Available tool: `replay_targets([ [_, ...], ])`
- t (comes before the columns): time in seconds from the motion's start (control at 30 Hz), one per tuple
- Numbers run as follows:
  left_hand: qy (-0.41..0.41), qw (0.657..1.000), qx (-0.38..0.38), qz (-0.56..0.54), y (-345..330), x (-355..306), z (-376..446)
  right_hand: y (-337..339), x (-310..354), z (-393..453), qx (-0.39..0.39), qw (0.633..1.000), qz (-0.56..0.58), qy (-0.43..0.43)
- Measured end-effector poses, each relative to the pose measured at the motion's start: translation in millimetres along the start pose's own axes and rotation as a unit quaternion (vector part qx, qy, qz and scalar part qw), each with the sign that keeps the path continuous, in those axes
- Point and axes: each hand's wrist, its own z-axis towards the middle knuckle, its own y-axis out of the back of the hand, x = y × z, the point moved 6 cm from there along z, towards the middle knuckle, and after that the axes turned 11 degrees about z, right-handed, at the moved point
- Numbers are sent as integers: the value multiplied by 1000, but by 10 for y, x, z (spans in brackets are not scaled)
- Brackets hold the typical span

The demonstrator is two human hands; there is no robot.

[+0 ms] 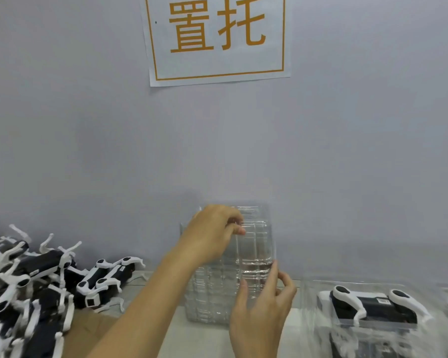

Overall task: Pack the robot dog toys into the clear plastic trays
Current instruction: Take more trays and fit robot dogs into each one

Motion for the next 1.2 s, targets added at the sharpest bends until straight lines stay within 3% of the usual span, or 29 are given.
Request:
replay_targets([
  [0.23,30,997,-24,-65,181,8,167,27,15,28,5,999,-30,25],
  [0.37,47,990,-103,-86,469,-12,196,26,13,19,15,999,-33,27],
  [0.53,41,957,-280,-60,1027,-121,-37,22,18,14,24,1000,-13,13],
  [0.7,75,936,-345,-4,1292,-20,-735,110,239,-27,-17,997,48,58],
  [0.8,117,935,-335,-1,1147,106,-1207,174,416,-34,-12,988,112,102],
  [0.9,149,948,-279,-27,890,225,-1484,216,525,-44,12,982,139,124],
  [1.2,126,986,-101,-45,1046,157,-1772,488,735,-154,58,970,186,147],
])
